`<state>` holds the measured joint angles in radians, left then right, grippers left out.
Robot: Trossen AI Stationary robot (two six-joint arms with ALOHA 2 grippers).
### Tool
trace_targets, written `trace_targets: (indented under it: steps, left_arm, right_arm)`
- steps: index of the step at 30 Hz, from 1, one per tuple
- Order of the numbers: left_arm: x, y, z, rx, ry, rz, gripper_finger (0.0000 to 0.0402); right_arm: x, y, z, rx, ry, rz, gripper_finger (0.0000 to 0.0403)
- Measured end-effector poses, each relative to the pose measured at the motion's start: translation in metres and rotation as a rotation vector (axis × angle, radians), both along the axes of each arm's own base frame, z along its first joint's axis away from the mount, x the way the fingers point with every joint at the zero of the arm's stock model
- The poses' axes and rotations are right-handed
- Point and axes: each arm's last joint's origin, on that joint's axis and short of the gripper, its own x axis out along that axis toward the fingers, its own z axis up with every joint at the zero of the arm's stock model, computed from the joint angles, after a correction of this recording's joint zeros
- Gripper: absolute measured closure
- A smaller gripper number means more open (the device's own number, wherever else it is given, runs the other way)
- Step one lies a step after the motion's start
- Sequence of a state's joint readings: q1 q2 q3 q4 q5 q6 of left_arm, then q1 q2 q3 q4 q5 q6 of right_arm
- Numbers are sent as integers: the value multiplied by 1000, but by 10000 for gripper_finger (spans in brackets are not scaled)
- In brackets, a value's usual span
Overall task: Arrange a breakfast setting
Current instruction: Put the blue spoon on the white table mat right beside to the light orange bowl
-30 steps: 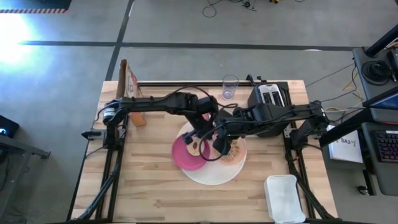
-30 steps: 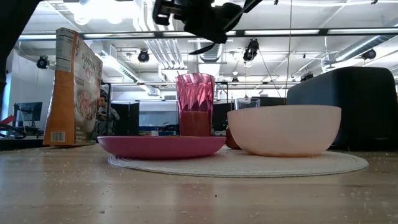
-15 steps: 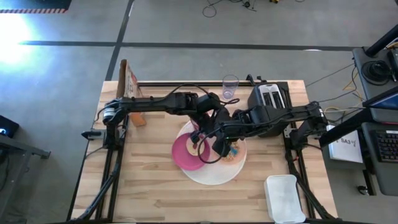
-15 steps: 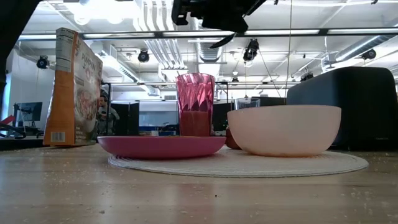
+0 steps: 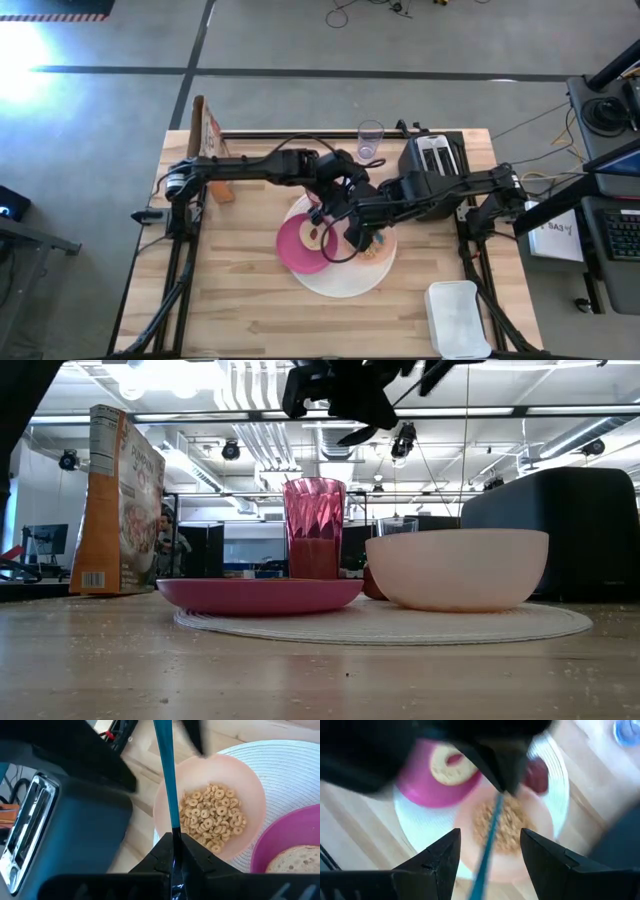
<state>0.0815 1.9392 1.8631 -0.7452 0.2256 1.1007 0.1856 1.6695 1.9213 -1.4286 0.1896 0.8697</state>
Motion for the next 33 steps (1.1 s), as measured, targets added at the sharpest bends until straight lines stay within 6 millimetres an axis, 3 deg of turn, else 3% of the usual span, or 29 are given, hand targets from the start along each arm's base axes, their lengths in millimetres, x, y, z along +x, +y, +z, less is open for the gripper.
trace_targets:
  steps: [15,20,29,33]
  left_arm:
    - [2,1,-2,32,-45,-27,401]
    - [5,1,2,40,-95,-29,401]
    - [5,2,2,38,-93,-26,400]
    - [4,2,2,11,-84,13,400]
  right_arm:
    - [-6,1,-4,23,74,-4,217]
    - [-6,1,-4,13,72,5,261]
    - [-5,1,-4,21,71,5,382]
    - [-6,1,-4,22,71,0,393]
